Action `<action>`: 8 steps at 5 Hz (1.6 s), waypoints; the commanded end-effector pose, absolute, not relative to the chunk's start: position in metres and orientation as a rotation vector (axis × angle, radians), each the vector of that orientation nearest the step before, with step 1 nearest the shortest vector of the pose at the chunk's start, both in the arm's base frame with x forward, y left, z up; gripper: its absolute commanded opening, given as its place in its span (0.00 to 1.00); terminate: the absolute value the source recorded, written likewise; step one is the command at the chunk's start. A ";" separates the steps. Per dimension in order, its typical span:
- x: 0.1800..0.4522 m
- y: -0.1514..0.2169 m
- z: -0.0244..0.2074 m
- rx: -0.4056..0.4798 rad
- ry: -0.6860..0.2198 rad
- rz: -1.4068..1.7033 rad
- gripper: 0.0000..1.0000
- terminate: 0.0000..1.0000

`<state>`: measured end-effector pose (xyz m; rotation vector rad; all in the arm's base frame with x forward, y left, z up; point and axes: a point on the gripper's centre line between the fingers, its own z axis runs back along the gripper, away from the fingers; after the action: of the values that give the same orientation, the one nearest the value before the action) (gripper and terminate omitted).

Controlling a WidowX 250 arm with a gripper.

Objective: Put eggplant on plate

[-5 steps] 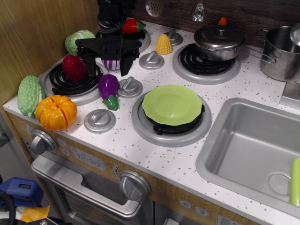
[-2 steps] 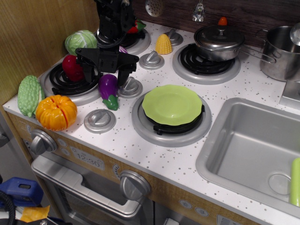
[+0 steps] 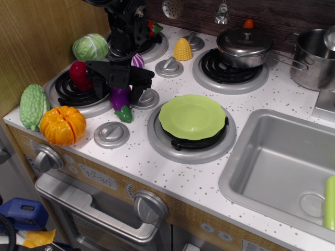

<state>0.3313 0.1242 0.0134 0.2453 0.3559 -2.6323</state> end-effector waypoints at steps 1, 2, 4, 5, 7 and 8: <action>0.333 0.138 0.003 0.276 0.358 -2.659 1.00 0.00; 0.332 0.141 -0.003 0.288 0.361 -2.652 0.00 0.00; 0.335 0.140 0.014 0.234 0.402 -2.651 0.00 0.00; 0.338 0.130 0.040 0.199 0.444 -2.636 0.00 0.00; 0.332 0.117 0.065 0.239 0.363 -2.526 0.00 0.00; 0.329 0.103 0.077 0.311 0.325 -2.455 0.00 0.00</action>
<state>0.3236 0.0903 0.0608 0.2463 0.2938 -2.4073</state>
